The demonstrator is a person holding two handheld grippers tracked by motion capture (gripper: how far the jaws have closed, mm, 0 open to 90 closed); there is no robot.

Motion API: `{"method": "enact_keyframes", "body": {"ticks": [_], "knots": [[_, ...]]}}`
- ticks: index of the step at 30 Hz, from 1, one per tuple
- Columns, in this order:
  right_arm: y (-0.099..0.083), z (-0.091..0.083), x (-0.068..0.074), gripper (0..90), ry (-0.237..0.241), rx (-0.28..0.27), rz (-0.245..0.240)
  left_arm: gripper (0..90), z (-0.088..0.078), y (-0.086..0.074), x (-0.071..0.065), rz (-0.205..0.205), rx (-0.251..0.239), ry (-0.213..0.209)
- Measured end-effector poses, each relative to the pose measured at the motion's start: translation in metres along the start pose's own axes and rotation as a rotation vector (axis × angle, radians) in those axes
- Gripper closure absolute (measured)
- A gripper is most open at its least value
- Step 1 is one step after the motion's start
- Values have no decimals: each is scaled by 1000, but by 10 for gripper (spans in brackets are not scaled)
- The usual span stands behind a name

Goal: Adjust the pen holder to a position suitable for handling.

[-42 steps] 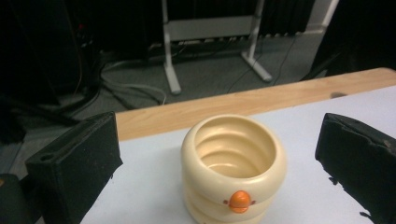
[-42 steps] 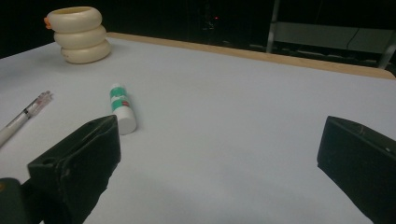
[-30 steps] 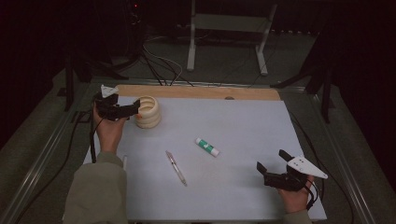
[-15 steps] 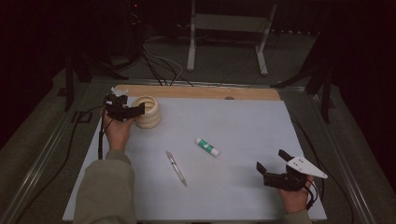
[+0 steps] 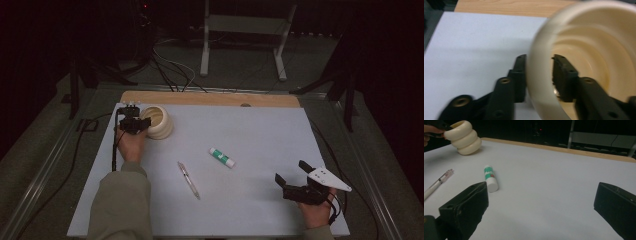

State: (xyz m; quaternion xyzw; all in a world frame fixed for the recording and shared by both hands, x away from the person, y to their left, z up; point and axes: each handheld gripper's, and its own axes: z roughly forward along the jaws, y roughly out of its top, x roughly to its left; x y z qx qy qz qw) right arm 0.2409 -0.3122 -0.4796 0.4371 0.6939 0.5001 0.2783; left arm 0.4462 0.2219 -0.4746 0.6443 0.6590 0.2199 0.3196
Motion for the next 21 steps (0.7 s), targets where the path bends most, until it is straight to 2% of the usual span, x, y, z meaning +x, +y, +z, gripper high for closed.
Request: {"method": "enact_keyframes", "body": {"ticks": [2,7,9,17,21], "knots": [[0,0,0,0,0,1,-4,761,0,-1,3,-17,-3,-15],[0,1,0,0,-1,3,-3,774,-3,-2,1,-6,-25,-11],[0,0,0,0,-1,2,-1,776,-4,-1,0,-9,-32,-35],[0,0,0,0,-2,2,-2,777,-15,-1,-13,65,-67,-99],[0,0,0,0,-3,3,-2,777,-22,-1,-18,80,-87,-131]]}}
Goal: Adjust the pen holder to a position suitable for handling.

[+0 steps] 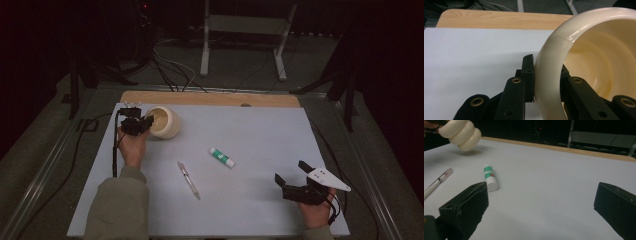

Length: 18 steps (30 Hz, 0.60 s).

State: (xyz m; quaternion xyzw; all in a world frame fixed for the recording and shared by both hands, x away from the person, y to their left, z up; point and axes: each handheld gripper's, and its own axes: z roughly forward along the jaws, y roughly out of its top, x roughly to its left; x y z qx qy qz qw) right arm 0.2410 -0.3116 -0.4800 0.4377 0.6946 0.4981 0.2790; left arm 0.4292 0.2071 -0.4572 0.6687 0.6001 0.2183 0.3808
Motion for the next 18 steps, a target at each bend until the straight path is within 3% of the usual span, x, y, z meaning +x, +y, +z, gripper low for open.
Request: {"method": "enact_keyframes", "body": {"ticks": [18], "knots": [[0,1,1,0,0,5,1,777,-21,9,-26,127,-9,-86]]}}
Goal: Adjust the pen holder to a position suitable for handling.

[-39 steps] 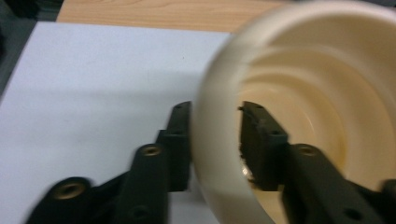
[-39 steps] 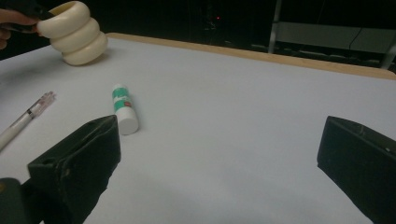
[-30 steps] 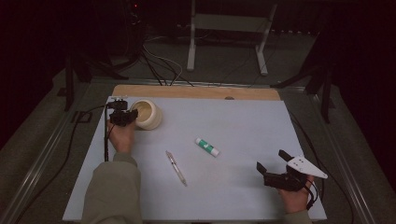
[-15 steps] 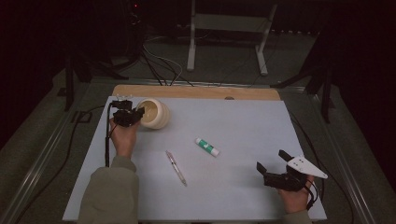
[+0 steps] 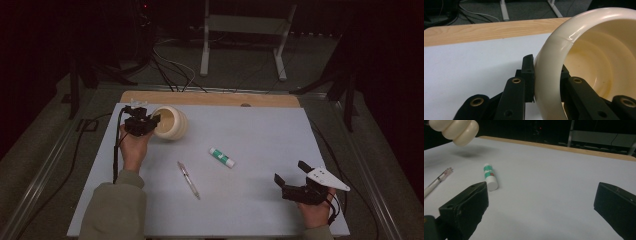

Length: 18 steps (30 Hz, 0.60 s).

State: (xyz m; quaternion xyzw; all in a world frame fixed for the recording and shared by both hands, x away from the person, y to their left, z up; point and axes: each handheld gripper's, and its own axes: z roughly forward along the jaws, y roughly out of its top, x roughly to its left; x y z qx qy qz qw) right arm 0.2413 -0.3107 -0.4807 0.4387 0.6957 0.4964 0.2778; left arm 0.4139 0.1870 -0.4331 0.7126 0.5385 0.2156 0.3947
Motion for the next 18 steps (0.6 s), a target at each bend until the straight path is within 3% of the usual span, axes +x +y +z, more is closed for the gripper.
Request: {"method": "enact_keyframes", "body": {"ticks": [13,16,18], "knots": [[0,0,0,0,-1,-2,1,779,-1,1,-33,87,29,-73],[0,0,0,0,-1,-1,0,789,1,-2,-44,137,56,-85],[0,0,0,0,-1,-2,0,800,1,-4,-49,148,62,-95]]}}
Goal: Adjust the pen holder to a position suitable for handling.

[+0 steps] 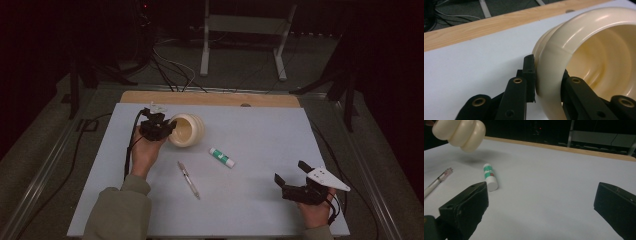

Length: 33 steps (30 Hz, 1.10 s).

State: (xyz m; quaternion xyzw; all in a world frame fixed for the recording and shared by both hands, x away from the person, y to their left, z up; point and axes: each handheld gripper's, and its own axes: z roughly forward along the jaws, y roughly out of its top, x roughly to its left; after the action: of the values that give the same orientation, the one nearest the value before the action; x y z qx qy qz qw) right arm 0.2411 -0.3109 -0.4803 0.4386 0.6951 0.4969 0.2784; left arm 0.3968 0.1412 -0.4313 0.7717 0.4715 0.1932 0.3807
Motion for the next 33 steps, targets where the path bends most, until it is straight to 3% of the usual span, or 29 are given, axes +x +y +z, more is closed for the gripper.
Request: {"method": "enact_keyframes", "body": {"ticks": [8,17,33], "knots": [[0,0,0,0,-1,-3,-1,800,4,-9,-14,46,23,-13],[0,0,0,0,0,-1,0,800,-4,-16,-16,73,56,-19],[0,0,0,0,-1,1,-1,799,-5,-27,-10,65,100,-7]]}}
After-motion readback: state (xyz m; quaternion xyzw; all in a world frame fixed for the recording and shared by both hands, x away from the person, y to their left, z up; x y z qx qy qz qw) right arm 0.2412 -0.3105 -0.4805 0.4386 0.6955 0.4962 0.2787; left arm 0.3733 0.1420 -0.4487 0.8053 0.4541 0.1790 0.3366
